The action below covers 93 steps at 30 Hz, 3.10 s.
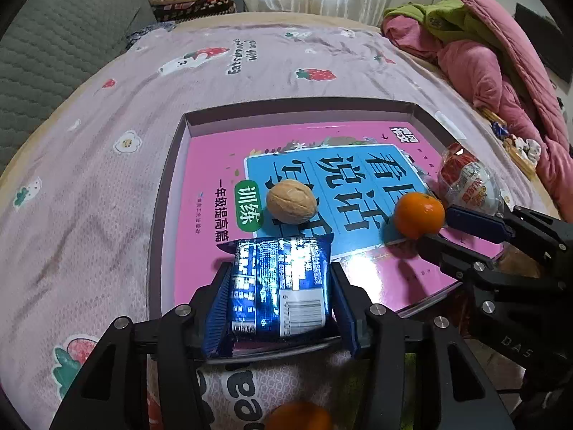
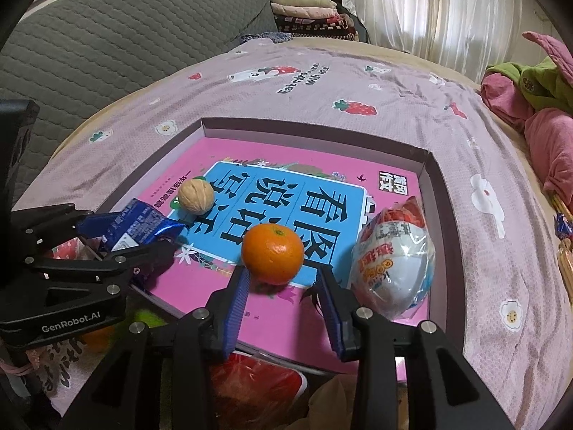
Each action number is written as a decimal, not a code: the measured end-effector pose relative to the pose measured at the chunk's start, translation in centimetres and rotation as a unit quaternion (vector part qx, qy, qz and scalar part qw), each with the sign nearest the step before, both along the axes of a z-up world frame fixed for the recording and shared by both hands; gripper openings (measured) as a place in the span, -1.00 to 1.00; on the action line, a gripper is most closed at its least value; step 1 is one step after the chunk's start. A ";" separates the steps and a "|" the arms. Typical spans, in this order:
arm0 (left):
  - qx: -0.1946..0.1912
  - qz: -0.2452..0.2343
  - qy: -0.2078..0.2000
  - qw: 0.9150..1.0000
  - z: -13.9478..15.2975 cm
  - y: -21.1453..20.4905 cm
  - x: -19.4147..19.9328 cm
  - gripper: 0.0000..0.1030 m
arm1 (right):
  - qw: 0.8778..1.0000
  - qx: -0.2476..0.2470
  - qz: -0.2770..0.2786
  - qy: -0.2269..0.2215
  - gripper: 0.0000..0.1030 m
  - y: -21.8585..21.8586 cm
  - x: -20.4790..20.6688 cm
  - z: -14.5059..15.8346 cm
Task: Organize objects
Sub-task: 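Open the right tool to release the mandarin while the left releases the packet onto the book, then withdraw both open tools from the tray back over the remaining items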
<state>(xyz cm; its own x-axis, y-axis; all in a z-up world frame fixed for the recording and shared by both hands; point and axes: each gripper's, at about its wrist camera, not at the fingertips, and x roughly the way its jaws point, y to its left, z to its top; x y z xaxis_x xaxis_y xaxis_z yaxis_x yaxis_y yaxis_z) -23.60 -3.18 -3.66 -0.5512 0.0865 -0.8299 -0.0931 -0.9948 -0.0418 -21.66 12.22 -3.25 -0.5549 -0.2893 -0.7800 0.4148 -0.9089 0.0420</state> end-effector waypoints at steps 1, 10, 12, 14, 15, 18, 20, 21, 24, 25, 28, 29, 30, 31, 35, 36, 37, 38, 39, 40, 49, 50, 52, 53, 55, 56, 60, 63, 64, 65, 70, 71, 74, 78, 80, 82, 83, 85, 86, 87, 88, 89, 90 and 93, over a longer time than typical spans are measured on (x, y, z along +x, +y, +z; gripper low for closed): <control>-0.001 0.000 0.001 1.000 0.0 0.0 0.0 0.04 | 1.000 -0.001 0.000 0.000 -0.21 0.0 0.0 0.1; 0.001 -0.001 0.009 1.000 0.5 -0.1 0.2 0.11 | 1.000 -0.005 0.002 0.004 -0.17 -0.1 0.1 0.6; 0.003 -0.002 0.009 1.000 0.6 -0.1 0.2 0.12 | 1.000 -0.006 0.003 0.005 -0.14 -0.1 0.2 0.8; 0.002 -0.001 0.012 1.000 0.7 -0.1 0.3 0.12 | 1.000 -0.008 0.005 0.006 -0.13 -0.1 0.2 0.9; 0.001 -0.001 0.013 1.000 0.8 0.0 0.3 0.12 | 1.000 -0.009 0.005 0.007 -0.12 -0.1 0.2 0.9; 0.000 0.000 0.015 1.000 1.0 -0.1 0.4 0.14 | 1.000 -0.008 0.005 0.009 -0.11 -0.1 0.3 1.0; 0.001 0.002 0.016 1.000 1.1 -0.2 0.4 0.17 | 1.000 -0.008 0.004 0.009 -0.11 0.0 0.3 1.1; 0.000 0.002 0.017 1.000 1.1 -0.2 0.4 0.18 | 1.000 -0.009 0.003 0.009 -0.11 0.0 0.3 1.1; 0.002 0.004 0.020 1.000 1.4 -0.4 0.4 0.23 | 1.000 -0.009 0.001 0.011 -0.11 0.1 0.3 1.2; 0.002 0.004 0.021 1.000 1.5 -0.5 0.5 0.24 | 1.000 -0.010 0.001 0.012 -0.11 0.1 0.3 1.3; 0.003 0.007 0.024 1.000 1.6 -0.7 0.6 0.24 | 1.000 -0.010 0.001 0.012 -0.10 0.2 0.3 1.4; 0.003 0.008 0.025 1.000 1.7 -0.7 0.6 0.25 | 1.000 -0.010 0.001 0.012 -0.10 0.2 0.3 1.4; 0.004 0.011 0.027 1.000 1.8 -0.8 0.7 0.25 | 1.000 -0.011 0.000 0.013 -0.09 0.2 0.3 1.4; 0.005 0.014 0.031 0.999 2.0 -0.9 0.8 0.26 | 1.000 -0.011 0.000 0.014 -0.09 0.2 0.3 1.5; 0.004 0.018 0.057 0.998 3.3 -1.1 1.4 0.27 | 0.999 -0.017 0.001 0.029 -0.08 0.3 0.6 2.2; 0.003 0.019 0.064 0.998 3.7 -1.1 1.6 0.28 | 0.999 -0.022 0.001 0.035 -0.02 0.4 0.7 2.6; 0.001 0.020 0.068 0.997 4.0 -1.2 1.7 0.32 | 0.999 -0.025 0.001 0.040 0.02 0.5 0.8 2.9; 0.000 0.021 0.072 0.997 4.3 -1.2 1.8 0.36 | 0.998 -0.030 0.002 0.047 0.09 0.5 1.0 3.3; 0.002 0.022 0.076 0.997 4.6 -1.2 2.0 0.37 | 0.998 -0.033 0.002 0.052 0.12 0.5 1.1 3.7; 0.002 0.023 0.080 0.997 4.8 -1.3 2.1 0.37 | 0.998 -0.035 0.002 0.057 0.13 0.6 1.2 4.0; 0.000 0.027 0.110 0.994 6.8 -0.8 3.6 0.37 | 0.995 -0.042 -0.003 0.090 0.15 1.1 2.0 6.0; 0.000 0.027 0.114 0.993 7.0 -0.8 3.8 0.37 | 0.995 -0.042 -0.005 0.092 0.16 1.2 2.0 6.1; -0.004 0.027 0.122 0.992 7.4 -0.6 4.1 0.37 | 0.994 -0.046 -0.007 0.096 0.17 1.4 2.1 6.4; -0.006 0.027 0.125 0.992 7.5 -0.4 4.3 0.37 | 0.994 -0.048 -0.007 0.096 0.20 1.5 2.1 6.5; -0.007 0.025 0.128 0.991 7.7 -0.1 4.5 0.37 | 0.994 -0.050 -0.010 0.101 0.21 1.8 2.2 6.8; -0.007 0.023 0.129 0.991 7.7 0.0 4.6 0.37 | 0.993 -0.051 -0.011 0.104 0.22 1.9 2.3 7.0; -0.015 0.018 0.130 0.991 7.7 0.9 5.1 0.37 | 0.992 -0.055 -0.017 0.110 0.23 2.6 2.5 7.6; -0.022 0.018 0.130 0.991 7.4 1.3 5.4 0.37 | 0.992 -0.057 -0.020 0.114 0.23 3.1 2.8 8.0; -0.022 0.017 0.127 0.991 7.3 1.4 5.5 0.37 | 0.991 -0.058 -0.022 0.116 0.23 3.3 2.9 8.1; -0.022 0.017 0.126 0.992 7.2 1.4 5.6 0.37 | 0.991 -0.060 -0.023 0.118 0.24 3.5 3.0 8.2; -0.016 0.020 0.123 0.992 6.8 1.4 6.4 0.37 | 0.989 -0.061 -0.031 0.130 0.26 4.4 3.9 8.6; -0.015 0.022 0.124 0.992 6.8 1.3 6.6 0.37 | 0.989 -0.063 -0.034 0.131 0.27 4.6 4.0 8.7; -0.010 0.025 0.124 0.992 6.8 1.4 7.4 0.37 | 0.988 -0.068 -0.038 0.133 0.27 5.1 4.4 8.8; -0.013 0.021 0.124 0.992 6.7 2.0 8.7 0.37 | 0.988 -0.068 -0.044 0.133 0.28 5.6 4.8 8.8; -0.022 0.017 0.125 0.992 6.5 2.5 9.2 0.37 | 0.988 -0.067 -0.044 0.131 0.28 5.7 5.0 8.8; -0.023 0.010 0.123 0.992 6.3 2.9 9.8 0.37 | 0.987 -0.066 -0.047 0.136 0.28 5.9 5.5 8.9; -0.027 0.008 0.121 0.992 6.2 3.1 10.1 0.37 | 0.987 -0.064 -0.048 0.139 0.28 6.0 5.7 8.9; -0.031 0.000 0.119 0.992 5.9 3.6 10.7 0.37 | 0.986 -0.063 -0.052 0.143 0.28 6.3 6.2 9.0; -0.031 -0.002 0.118 0.993 5.9 3.7 10.9 0.37 | 0.986 -0.065 -0.053 0.143 0.28 6.4 6.5 8.9; -0.030 -0.006 0.117 0.993 5.8 3.9 11.2 0.37 | 0.986 -0.067 -0.055 0.141 0.28 6.6 6.7 8.7; -0.029 -0.011 0.117 0.993 5.7 4.1 11.5 0.37 | 0.987 -0.069 -0.057 0.137 0.28 6.8 6.8 8.5; -0.028 -0.014 0.117 0.993 5.7 4.3 11.8 0.37 | 0.987 -0.070 -0.058 0.135 0.28 6.9 6.9 8.4; -0.027 -0.018 0.115 0.993 5.6 4.5 12.0 0.37 | 0.987 -0.070 -0.059 0.132 0.28 7.0 7.0 8.2; -0.023 -0.028 0.112 0.993 5.3 5.0 12.6 0.37 | 0.988 -0.073 -0.061 0.122 0.29 7.3 7.3 7.7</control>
<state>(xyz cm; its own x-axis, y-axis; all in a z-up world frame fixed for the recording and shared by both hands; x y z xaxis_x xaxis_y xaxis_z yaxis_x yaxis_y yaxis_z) -10.96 1.79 1.68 -0.7173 0.0866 -0.6914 -0.1494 -0.9883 0.0312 -14.36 19.51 4.45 -0.7591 -0.3075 -0.5737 0.3159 -0.9447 0.0884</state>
